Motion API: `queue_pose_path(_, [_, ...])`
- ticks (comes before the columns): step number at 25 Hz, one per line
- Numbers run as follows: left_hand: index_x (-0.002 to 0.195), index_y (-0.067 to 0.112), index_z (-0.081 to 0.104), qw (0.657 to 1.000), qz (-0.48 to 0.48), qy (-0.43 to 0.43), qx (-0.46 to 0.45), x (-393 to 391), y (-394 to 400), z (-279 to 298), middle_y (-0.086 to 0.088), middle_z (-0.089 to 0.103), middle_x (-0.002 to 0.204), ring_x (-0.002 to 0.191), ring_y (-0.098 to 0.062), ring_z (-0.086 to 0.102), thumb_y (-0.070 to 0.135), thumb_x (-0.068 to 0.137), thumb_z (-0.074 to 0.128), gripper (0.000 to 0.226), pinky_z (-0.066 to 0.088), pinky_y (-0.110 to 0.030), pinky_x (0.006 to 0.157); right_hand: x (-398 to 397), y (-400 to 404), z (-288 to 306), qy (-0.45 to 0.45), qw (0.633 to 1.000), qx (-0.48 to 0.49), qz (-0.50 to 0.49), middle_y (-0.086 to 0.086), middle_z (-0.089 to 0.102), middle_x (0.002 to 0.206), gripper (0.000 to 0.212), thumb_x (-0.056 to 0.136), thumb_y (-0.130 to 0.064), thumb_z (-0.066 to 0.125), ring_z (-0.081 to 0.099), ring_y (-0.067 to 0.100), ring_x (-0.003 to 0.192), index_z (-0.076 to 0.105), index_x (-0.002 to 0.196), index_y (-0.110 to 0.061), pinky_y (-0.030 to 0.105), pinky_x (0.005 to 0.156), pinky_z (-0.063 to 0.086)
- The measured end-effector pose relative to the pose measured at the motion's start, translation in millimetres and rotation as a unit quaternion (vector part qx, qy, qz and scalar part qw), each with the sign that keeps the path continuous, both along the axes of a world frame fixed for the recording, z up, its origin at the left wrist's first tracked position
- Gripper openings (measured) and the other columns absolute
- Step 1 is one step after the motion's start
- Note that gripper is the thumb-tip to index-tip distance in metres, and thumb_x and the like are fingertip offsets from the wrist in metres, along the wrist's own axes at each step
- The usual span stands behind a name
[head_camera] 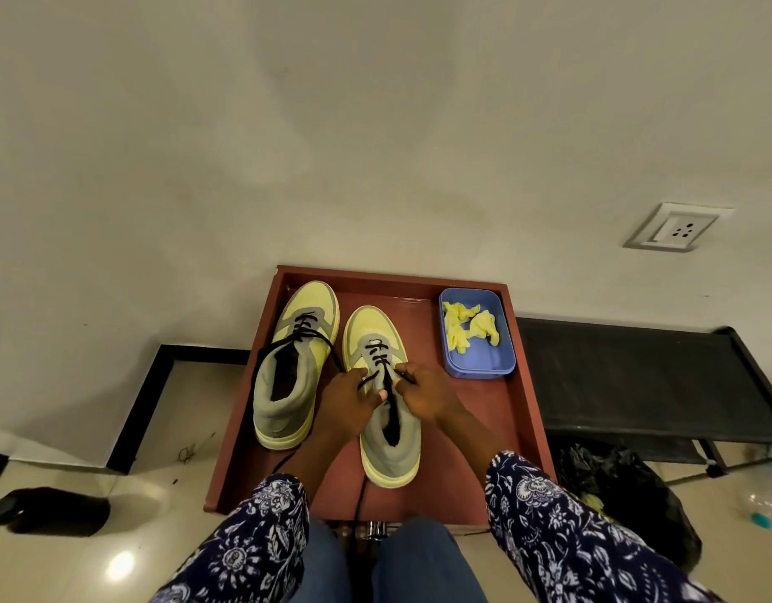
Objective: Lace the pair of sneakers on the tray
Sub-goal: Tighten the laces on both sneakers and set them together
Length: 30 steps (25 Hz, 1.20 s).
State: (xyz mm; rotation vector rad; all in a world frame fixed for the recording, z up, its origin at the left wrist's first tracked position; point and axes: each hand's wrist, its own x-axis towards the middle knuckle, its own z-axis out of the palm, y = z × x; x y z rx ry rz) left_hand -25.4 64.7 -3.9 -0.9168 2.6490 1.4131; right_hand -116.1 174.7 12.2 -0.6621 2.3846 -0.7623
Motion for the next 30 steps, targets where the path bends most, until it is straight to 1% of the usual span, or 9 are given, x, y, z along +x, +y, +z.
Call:
queue_pose_path(2, [0.112,0.003,0.058,0.999,-0.014,0.008,-0.033,0,-1,1,-0.017,0.064,0.102,0.100,-0.028,0.056,0.027,0.085,0.064,0.037,0.036,-0.026,0.073,-3,4,-1,0.000,1.000,0.012,-0.010,0.009,0.065,0.097,0.013,0.090,-0.027,0.054,0.058,0.025,0.094,0.065,0.089,-0.021,0.031,0.081,0.042])
queue_pose_path(5, [0.089,0.005,0.051,0.999,-0.006,0.003,-0.034,0,2,9,-0.007,0.055,0.074,0.079,-0.024,0.051,0.025,0.086,0.062,0.023,0.030,-0.026,0.065,-4,10,0,-0.015,0.999,0.000,-0.047,0.003,0.061,0.078,0.027,0.085,-0.038,0.061,0.059,0.025,0.079,0.047,0.063,-0.029,0.036,0.075,0.048])
queue_pose_path(9, [0.082,0.009,0.041,0.999,0.002,-0.026,0.022,-2,-1,10,0.003,0.045,0.068,0.076,-0.017,0.046,0.024,0.086,0.062,0.026,0.034,-0.027,0.068,-5,14,6,-0.029,0.997,-0.022,-0.063,0.005,0.062,0.070,0.030,0.081,-0.034,0.066,0.064,0.029,0.074,0.050,0.058,-0.024,0.041,0.073,0.052])
queue_pose_path(12, [0.070,0.014,0.038,0.998,0.007,-0.025,0.057,-3,-5,12,0.000,0.045,0.070,0.073,-0.017,0.044,0.023,0.085,0.064,0.031,0.036,-0.030,0.069,-5,15,11,-0.062,0.993,-0.048,-0.083,-0.001,0.057,0.060,0.029,0.084,-0.031,0.065,0.055,0.018,0.060,0.054,0.058,-0.022,0.033,0.068,0.048])
queue_pose_path(18, [0.057,0.012,0.033,0.998,-0.020,-0.067,0.009,-4,1,20,-0.003,0.038,0.056,0.052,-0.012,0.036,0.023,0.090,0.057,0.042,0.031,-0.029,0.061,-1,18,13,-0.055,0.991,-0.061,-0.107,-0.005,0.056,0.057,0.033,0.086,-0.025,0.062,0.054,0.016,0.060,0.054,0.054,-0.024,0.037,0.071,0.053])
queue_pose_path(21, [0.063,0.017,0.030,0.998,-0.017,-0.063,0.011,-4,1,22,0.000,0.038,0.063,0.061,-0.014,0.041,0.022,0.091,0.055,0.039,0.032,-0.027,0.065,0,15,22,-0.060,0.990,-0.068,-0.111,-0.002,0.057,0.058,0.029,0.088,-0.023,0.059,0.054,0.015,0.057,0.059,0.059,-0.021,0.036,0.068,0.053])
queue_pose_path(25, [0.084,0.009,0.038,0.996,-0.020,-0.082,0.022,-4,0,20,-0.003,0.046,0.078,0.082,-0.019,0.046,0.027,0.092,0.054,0.025,0.034,-0.027,0.070,-4,12,33,-0.019,0.997,-0.004,-0.079,0.015,0.069,0.085,0.025,0.088,-0.019,0.053,0.060,0.026,0.081,0.070,0.084,-0.001,0.028,0.068,0.043])
queue_pose_path(28, [0.083,0.008,0.036,0.997,-0.014,-0.076,0.030,-4,1,21,-0.003,0.048,0.075,0.083,-0.023,0.049,0.024,0.093,0.053,0.025,0.036,-0.028,0.070,-7,9,44,-0.015,0.997,0.043,-0.056,0.011,0.052,0.059,0.034,0.087,-0.018,0.053,0.050,0.029,0.067,0.053,0.056,-0.005,0.026,0.054,0.036])
queue_pose_path(30, [0.087,0.006,0.036,0.997,-0.019,-0.073,-0.004,-5,3,20,-0.014,0.058,0.088,0.091,-0.031,0.055,0.023,0.092,0.053,0.024,0.039,-0.032,0.072,-11,7,52,-0.025,0.997,0.053,-0.054,0.005,0.041,0.051,0.040,0.087,-0.018,0.055,0.042,0.022,0.053,0.042,0.050,-0.011,0.024,0.048,0.031])
